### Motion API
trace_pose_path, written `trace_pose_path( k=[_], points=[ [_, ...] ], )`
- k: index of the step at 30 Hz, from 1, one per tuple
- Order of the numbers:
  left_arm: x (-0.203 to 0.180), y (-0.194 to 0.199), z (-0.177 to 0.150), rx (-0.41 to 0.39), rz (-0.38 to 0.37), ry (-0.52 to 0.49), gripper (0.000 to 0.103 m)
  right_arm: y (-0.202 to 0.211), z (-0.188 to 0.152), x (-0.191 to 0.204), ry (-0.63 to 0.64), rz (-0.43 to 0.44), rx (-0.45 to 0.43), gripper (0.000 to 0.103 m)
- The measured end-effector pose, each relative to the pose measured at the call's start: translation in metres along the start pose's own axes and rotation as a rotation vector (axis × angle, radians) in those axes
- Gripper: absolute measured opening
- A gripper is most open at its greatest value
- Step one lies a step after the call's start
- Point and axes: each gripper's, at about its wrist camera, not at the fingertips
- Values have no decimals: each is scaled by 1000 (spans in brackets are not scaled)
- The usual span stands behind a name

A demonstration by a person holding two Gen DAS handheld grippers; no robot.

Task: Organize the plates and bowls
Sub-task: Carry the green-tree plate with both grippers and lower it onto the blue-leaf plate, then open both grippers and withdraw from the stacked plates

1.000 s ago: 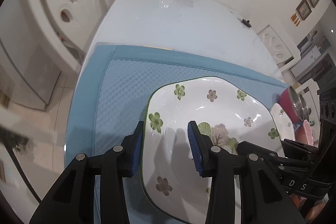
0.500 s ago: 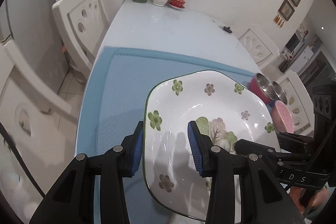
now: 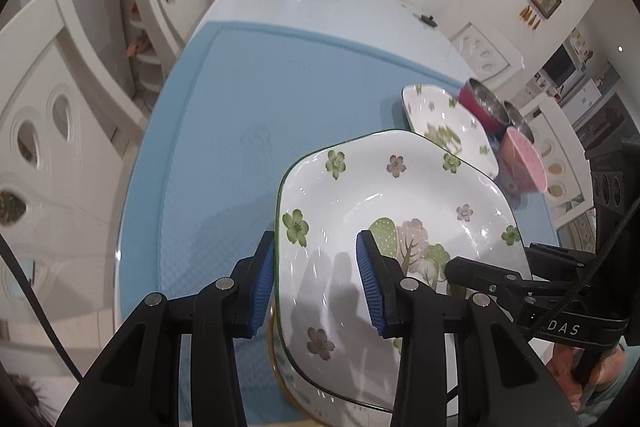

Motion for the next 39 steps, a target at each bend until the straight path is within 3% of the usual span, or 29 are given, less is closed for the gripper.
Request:
trace_pose_path(
  k=[9,17,21,24,29,39],
  points=[
    [-14,-6,-25,49,15,-21,35,-13,-29,-21,-55,11,94,43],
    [-19,-12,-36,50,57,-12,35,-26,-40,-24,-41,-1,108,43],
    [-34,-3,-29,-9,-24,-26,30,-28,-42,-19,-35,30,114,43],
    [-54,2,-24,-18,79,-105,30,-32,-45,-10,0,-2,109,43],
    [-50,18,-36,-26,91,-18,33,-21,-48,-30,-67,20,104,42],
    [-59,40,-74,-25,78,155,35,26,-68,-48,-60,44,63,43]
  ],
)
Point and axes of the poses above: each gripper's, at about its wrist camera, not at the fingertips, and y roughly against the way its jaws point, x to its left, z to its top, and after that the axes turned 12 degrees about -y, right-handed
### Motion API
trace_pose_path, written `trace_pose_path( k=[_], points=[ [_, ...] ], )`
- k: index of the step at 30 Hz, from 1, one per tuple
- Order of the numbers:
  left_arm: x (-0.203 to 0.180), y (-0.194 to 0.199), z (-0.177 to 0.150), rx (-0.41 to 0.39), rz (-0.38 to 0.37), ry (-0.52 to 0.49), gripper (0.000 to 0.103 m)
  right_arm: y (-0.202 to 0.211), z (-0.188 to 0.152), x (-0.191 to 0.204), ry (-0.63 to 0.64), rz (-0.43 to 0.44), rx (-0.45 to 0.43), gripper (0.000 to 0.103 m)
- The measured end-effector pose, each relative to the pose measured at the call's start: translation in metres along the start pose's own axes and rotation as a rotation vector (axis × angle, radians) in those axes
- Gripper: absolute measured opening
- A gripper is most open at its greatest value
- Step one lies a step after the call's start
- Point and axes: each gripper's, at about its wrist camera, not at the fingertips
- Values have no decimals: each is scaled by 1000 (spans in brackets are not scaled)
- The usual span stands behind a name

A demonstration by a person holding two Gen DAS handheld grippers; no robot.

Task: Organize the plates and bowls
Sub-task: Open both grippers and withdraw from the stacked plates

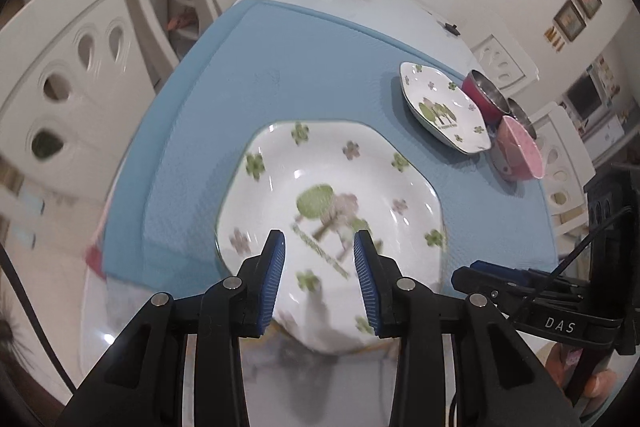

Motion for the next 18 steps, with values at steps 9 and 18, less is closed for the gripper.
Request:
trace_pose_path(
  k=[9,18],
  points=[
    [-44,33,-23,-9,-62,3,69,41,-24,-19,-30,46,-37,53],
    [-99,55,-18,-49,-100,-65,71,86,-41,-62,-103,47,-117,56]
  ],
)
Point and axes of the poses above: each gripper's, at about its wrist camera, not at the fingertips, and y roughly against the way its jaws point, x to its left, z to its top, and after that the axes turned 12 degrees about -y, right-handed
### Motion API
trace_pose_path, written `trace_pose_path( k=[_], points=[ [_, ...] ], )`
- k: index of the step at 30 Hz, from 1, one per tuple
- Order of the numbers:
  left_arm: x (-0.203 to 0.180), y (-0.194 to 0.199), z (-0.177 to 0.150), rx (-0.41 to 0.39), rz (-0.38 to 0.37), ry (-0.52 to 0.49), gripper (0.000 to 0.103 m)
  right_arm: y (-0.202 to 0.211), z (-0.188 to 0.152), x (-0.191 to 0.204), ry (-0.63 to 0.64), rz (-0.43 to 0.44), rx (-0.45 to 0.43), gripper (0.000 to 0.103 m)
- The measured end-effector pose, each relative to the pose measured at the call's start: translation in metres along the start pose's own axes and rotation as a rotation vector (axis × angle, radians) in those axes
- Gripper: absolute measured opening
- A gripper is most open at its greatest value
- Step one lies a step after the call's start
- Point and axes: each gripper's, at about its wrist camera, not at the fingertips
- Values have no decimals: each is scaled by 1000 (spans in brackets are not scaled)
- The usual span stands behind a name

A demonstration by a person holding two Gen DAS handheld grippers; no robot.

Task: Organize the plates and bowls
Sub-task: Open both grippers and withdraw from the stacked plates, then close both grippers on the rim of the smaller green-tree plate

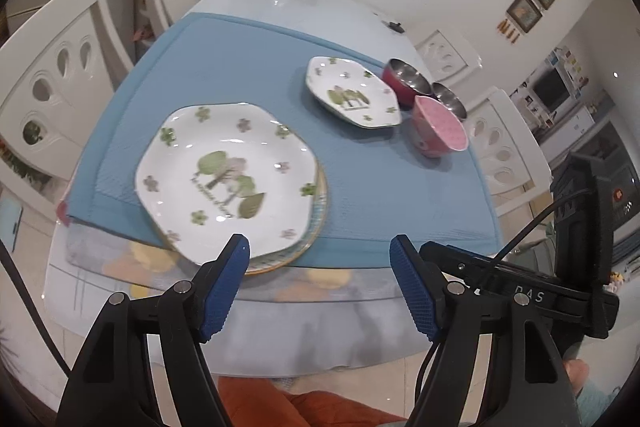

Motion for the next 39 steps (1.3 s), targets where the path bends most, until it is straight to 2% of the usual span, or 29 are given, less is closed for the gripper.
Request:
trace_pose_path(
  k=[5,10,14,19,22,26,28,29,30,33,39],
  points=[
    [-18,-5,17,0,2,-71,71,16,6,-18,-24,-56,-70,56],
    [-19,-27,60,-3,-4,-146,71,19,30,-23,-62,-69,-111,56],
    [-10,-58,106,7,7,-197,71,11,66,-28,-127,-96,-144,56],
    [8,-115,161,74,56,-254,70,-11,122,-36,-250,-100,-186,56],
    [20,-151,183,121,25,-261,68,-36,153,-40,-313,-95,-188,56],
    [34,-194,200,187,-28,-240,54,-75,183,-40,-354,-116,-165,46],
    [43,-218,206,232,-59,-214,41,-90,193,-39,-356,-135,-165,42],
    [46,-228,207,248,-89,-208,26,-95,196,-39,-355,-147,-164,41],
    [47,-235,208,260,-107,-212,19,-102,200,-39,-353,-162,-162,38],
    [50,-250,210,286,-103,-223,19,-116,208,-40,-346,-185,-148,31],
    [68,-265,212,317,-140,-169,19,-125,211,-32,-299,-252,-140,31]
  ],
)
Point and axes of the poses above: each gripper's, at about its wrist camera, not at the fingertips, and y roughly against the way its jaws point, x to its left, z to its top, and after that the axes turned 12 degrees about -y, right-handed
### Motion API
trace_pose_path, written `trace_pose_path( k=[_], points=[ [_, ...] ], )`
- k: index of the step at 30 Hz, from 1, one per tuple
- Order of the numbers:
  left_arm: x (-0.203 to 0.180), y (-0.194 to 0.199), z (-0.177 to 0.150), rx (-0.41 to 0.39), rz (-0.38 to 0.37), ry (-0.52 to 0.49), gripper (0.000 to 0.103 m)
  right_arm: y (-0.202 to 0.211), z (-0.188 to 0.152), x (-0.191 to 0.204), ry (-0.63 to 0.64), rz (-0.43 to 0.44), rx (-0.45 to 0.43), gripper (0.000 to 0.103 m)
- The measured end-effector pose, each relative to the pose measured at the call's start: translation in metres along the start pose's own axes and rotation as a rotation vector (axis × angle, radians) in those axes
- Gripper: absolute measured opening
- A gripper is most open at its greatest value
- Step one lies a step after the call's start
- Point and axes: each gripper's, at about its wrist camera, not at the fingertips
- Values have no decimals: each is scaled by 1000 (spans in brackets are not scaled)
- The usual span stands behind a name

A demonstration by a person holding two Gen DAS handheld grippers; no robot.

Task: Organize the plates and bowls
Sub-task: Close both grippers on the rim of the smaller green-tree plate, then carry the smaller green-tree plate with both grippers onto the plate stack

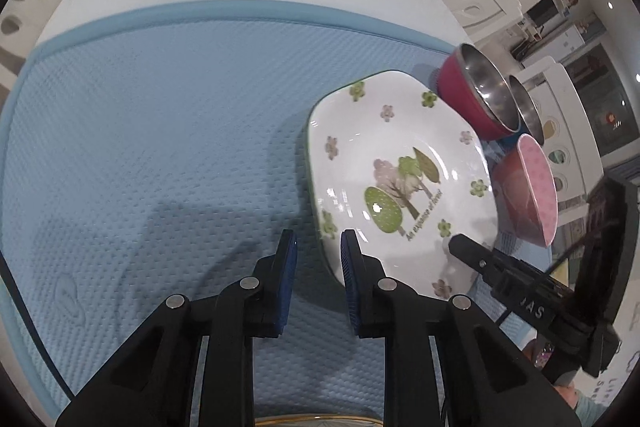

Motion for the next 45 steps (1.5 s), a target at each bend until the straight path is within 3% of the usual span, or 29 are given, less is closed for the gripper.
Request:
trace_pose_path(
  k=[3,7,14,20,25,32,38,45],
  points=[
    [10,-1,-2,-3,-32,33,20,1,-6,16,53,-80,0,31],
    [17,2,-2,-18,-19,45,20,9,-18,38,61,-98,-4,31],
    [35,8,1,-37,-32,86,20,12,-27,50,-33,-22,54,33],
    [32,2,2,-25,-56,73,20,5,-39,28,-118,55,140,37],
    [25,-7,5,-13,-74,60,20,17,-36,10,-88,32,80,37],
    [22,-20,13,7,-67,26,20,4,-2,-8,-95,1,47,41],
    [22,-30,26,21,-69,15,20,-2,8,1,-20,-10,-2,41],
    [25,-28,30,14,-32,-7,21,0,-7,26,56,-151,5,42]
  ],
)
Point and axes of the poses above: each gripper's, at about its wrist camera, not at the fingertips, and y roughly against the way its jaws point, x to its left, z to its top, and after that the axes turned 12 degrees about -y, right-handed
